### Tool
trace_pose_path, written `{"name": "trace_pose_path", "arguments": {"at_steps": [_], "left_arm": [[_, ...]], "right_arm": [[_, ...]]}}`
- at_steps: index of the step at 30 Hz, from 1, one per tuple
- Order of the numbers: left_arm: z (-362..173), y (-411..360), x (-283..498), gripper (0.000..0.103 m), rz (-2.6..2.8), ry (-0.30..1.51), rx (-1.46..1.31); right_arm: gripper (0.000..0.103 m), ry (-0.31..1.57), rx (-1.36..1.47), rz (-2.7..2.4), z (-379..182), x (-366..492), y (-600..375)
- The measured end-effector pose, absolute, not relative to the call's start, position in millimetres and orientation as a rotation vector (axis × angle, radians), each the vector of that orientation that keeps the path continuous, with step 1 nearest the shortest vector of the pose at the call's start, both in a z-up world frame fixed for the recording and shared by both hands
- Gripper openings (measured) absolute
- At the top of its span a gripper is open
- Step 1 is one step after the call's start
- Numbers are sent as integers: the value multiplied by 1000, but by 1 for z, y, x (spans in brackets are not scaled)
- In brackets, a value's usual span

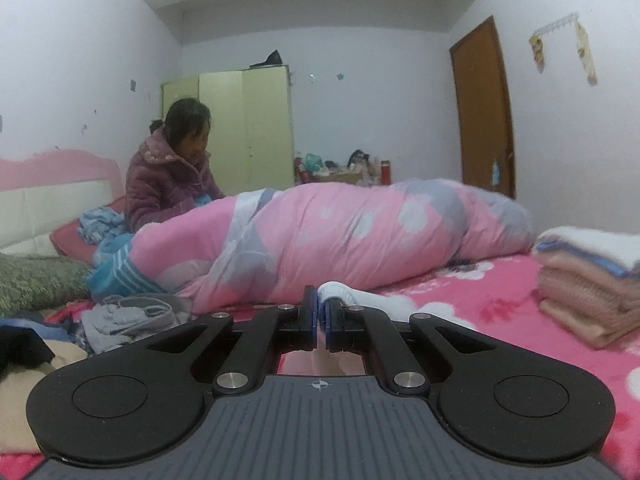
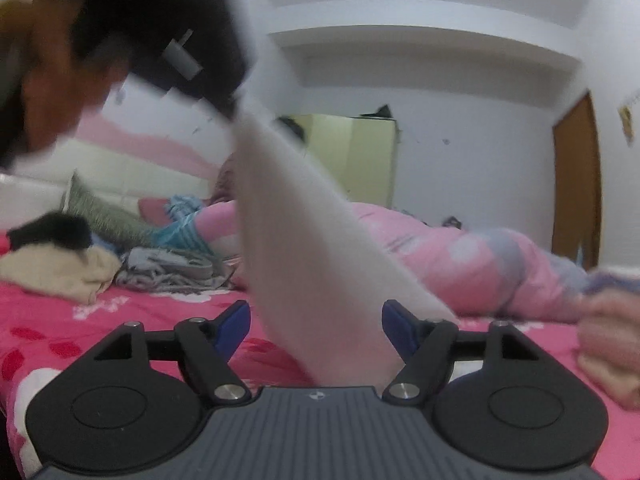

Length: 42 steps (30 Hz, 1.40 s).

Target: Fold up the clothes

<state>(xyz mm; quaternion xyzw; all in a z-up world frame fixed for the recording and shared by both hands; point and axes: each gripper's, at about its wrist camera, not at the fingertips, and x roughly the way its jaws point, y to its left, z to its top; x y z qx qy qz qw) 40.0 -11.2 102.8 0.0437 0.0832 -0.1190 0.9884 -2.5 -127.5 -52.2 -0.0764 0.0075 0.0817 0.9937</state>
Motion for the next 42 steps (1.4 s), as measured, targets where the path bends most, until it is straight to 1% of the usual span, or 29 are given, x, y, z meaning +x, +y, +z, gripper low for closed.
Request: {"name": "trace_pose_path", "arguments": {"at_steps": [3,5,6,7,8,10,12,17,19,20,22,24,25,26,27,28,29,30,31,33,34,35,36,37,39,42], "left_arm": [[117,-7,20,2,-259,124,87],[126,-4,7,2,-272,96,87],[130,-2,1,2,-277,83,86],[132,1,-4,2,-282,72,84],[133,5,-9,2,-288,62,82],[134,11,-16,2,-301,59,69],[134,20,-23,2,-310,57,52],[130,35,-28,2,-338,56,37],[125,36,-24,2,-351,66,45],[119,35,-15,2,-357,95,46],[103,33,7,3,-368,168,45],[79,38,28,8,-359,256,15],[67,41,38,8,-353,300,-2],[54,44,49,14,-346,345,-20],[42,46,59,31,-340,390,-37],[29,49,69,42,-333,434,-54],[17,52,79,51,-327,479,-72],[5,55,89,51,-320,523,-89],[-8,58,100,51,-313,568,-107],[-32,64,120,52,-298,657,-142],[-45,67,130,54,-291,701,-159],[-47,66,130,59,-299,703,-153],[-47,64,127,61,-313,691,-139],[-46,61,123,67,-327,679,-125],[-45,57,117,72,-354,655,-97],[-44,51,106,76,-394,619,-55]], "right_arm": [[74,-9,-227,103,-53,6,-105],[63,-7,-238,47,-53,10,-104],[48,-4,-240,18,-53,12,-105],[29,-2,-225,-1,-51,12,-110],[23,-4,-197,-11,-47,10,-118],[3,-24,-160,-20,-35,2,-135],[0,-73,-133,-32,-18,-15,-154],[0,-206,-53,-22,26,-58,-199],[0,-197,-58,9,32,-59,-208],[0,-174,-56,30,32,-54,-212],[1,-66,-50,76,23,-33,-220],[1,103,29,128,2,0,-236],[1,178,96,141,-10,17,-245],[1,254,163,153,-23,33,-255],[1,330,229,166,-36,50,-264],[2,389,268,160,-48,63,-272],[3,442,295,146,-60,75,-278],[3,503,320,133,-73,88,-283],[9,553,347,120,-84,96,-288],[16,587,394,122,-95,100,-298],[27,569,404,123,-93,96,-300],[35,547,410,122,-90,90,-302],[47,513,406,120,-85,82,-305],[53,475,398,119,-80,74,-307],[54,418,390,125,-72,59,-313],[54,362,345,145,-61,40,-309]]}}
